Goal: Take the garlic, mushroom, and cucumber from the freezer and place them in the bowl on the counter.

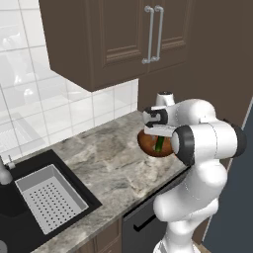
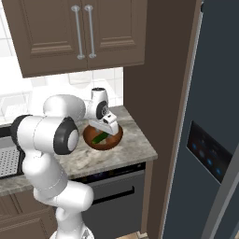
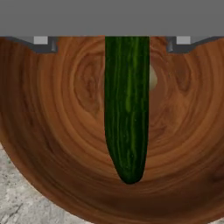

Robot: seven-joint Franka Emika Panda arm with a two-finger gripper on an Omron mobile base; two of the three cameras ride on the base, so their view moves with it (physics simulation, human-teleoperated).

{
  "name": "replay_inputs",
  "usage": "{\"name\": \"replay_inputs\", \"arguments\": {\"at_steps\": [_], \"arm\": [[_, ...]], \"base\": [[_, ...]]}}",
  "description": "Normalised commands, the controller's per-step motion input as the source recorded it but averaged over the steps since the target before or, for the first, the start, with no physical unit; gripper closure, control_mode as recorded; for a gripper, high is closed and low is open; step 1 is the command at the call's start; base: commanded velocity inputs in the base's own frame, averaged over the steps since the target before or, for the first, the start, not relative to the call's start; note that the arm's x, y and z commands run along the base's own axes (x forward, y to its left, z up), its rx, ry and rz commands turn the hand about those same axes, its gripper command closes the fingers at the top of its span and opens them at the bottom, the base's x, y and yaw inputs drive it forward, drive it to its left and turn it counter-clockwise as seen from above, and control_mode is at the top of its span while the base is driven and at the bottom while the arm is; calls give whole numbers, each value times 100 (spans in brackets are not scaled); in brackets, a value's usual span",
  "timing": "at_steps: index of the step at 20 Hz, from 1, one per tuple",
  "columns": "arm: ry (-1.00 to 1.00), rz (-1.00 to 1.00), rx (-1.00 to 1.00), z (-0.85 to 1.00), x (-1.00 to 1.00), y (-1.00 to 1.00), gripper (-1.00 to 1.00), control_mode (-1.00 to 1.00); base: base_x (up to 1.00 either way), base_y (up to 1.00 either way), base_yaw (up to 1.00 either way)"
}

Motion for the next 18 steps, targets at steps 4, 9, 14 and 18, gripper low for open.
{"name": "replay_inputs", "arguments": {"at_steps": [4, 9, 14, 18], "arm": [[-13, 0, 0, 23, -47, 0, -100, -100], [-15, 0, 0, 38, -47, 0, -100, -100], [-7, 0, 0, 53, -54, 0, -100, -100], [-1, 1, 0, 66, -52, 0, -100, -100]], "base": [[0, 0, 0], [0, 0, 0], [0, 0, 0], [0, 0, 0]]}}
